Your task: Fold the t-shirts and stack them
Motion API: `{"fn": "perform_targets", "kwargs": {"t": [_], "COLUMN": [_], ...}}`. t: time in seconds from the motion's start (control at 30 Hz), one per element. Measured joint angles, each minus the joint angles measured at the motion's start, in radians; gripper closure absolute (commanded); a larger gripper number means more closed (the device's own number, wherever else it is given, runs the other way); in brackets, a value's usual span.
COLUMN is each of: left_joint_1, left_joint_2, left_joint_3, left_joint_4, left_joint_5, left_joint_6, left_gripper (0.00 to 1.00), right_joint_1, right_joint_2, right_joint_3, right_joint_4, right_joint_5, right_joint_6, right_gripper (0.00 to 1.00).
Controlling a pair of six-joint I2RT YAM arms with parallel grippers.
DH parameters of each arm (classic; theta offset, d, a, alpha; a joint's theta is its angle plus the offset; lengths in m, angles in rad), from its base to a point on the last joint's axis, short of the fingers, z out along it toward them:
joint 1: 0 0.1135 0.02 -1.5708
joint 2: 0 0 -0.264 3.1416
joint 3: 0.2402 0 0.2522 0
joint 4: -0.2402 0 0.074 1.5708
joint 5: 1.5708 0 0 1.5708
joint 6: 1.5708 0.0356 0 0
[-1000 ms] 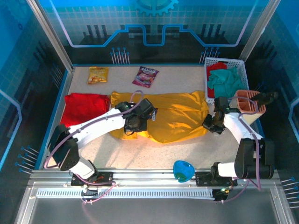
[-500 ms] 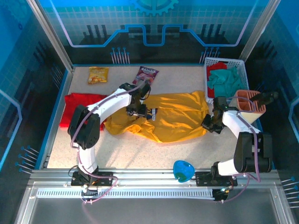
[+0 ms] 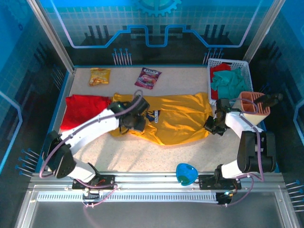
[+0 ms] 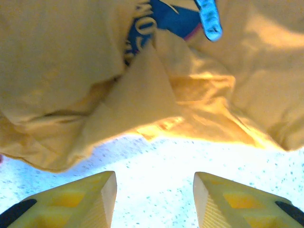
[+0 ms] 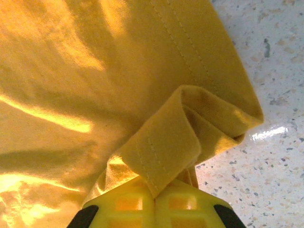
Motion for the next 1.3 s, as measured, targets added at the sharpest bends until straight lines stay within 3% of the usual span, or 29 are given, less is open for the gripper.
{"fn": "perform_targets", "kwargs": {"t": [0.13,0.3,0.4,0.83,1.3], "left_joint_1": [-0.109,-0.153,-0.158,-0.159,-0.137], "left_joint_2": [0.0,0.085,0.134,0.266,0.3], "left_joint_3": [-0.119,-0.171,-0.171,-0.165,-0.158], "left_joint_4": [0.063,0.141,0.193,0.301,0.297], "left_joint_5": [-0.073,-0.183,-0.234,-0.296,-0.356], "left_joint_6": [-0.061,-0.095,-0.092,-0.067,-0.067], "left_gripper": [0.49,0.55,0.64,0.6,0.73], "right_joint_1": [0.0,0.0,-0.002,-0.015,-0.016], "right_joint_2": [0.006,0.007,0.008,0.022,0.03], "right_joint_3": [-0.002,-0.006,-0.006,-0.015,-0.021], "right_joint_4": [0.006,0.013,0.016,0.023,0.031], "right_joint_5": [0.0,-0.001,-0.003,-0.021,-0.025], "right_joint_6": [-0.004,-0.007,-0.011,-0.019,-0.023], "right_gripper": [0.95,0.95,0.95,0.96,0.96]}}
